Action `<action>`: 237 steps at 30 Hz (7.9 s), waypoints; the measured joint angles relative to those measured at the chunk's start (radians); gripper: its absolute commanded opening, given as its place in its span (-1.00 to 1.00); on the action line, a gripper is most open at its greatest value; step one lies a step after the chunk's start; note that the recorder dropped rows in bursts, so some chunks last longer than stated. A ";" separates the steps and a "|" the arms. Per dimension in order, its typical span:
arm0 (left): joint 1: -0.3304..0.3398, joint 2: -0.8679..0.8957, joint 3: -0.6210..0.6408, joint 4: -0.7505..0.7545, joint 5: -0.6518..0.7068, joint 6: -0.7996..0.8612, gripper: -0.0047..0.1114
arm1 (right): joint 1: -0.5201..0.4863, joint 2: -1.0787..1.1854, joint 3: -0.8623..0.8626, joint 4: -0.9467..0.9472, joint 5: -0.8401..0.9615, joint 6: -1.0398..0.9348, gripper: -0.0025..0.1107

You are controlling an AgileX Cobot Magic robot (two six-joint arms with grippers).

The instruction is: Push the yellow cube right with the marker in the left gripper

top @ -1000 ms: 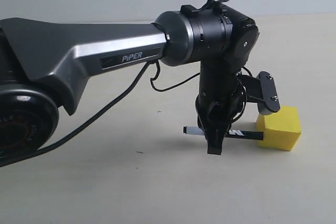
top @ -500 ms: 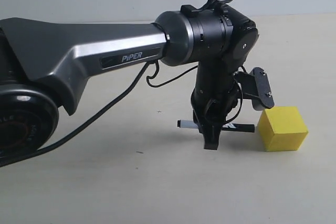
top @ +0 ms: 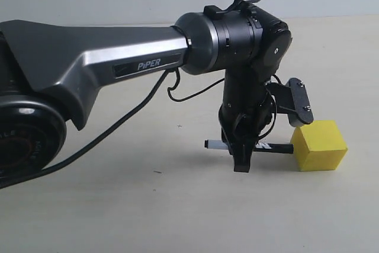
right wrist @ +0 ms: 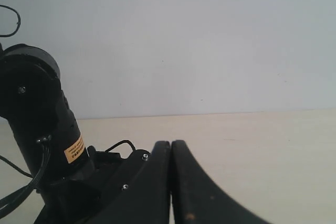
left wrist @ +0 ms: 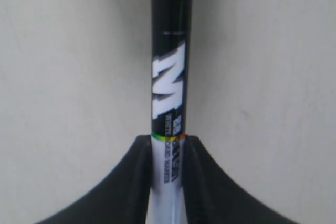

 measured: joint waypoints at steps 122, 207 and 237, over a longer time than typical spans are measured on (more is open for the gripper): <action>0.333 -0.527 0.761 0.006 -0.530 -0.801 -0.92 | 0.000 0.000 0.000 0.000 0.002 0.000 -0.96; 0.312 -0.327 0.773 -0.411 -0.648 -1.116 -0.29 | 0.000 0.000 0.000 0.000 0.002 0.000 -0.96; 0.335 -0.665 0.773 -0.410 -0.573 -0.943 -0.91 | 0.000 0.000 0.000 0.000 0.002 0.000 -0.96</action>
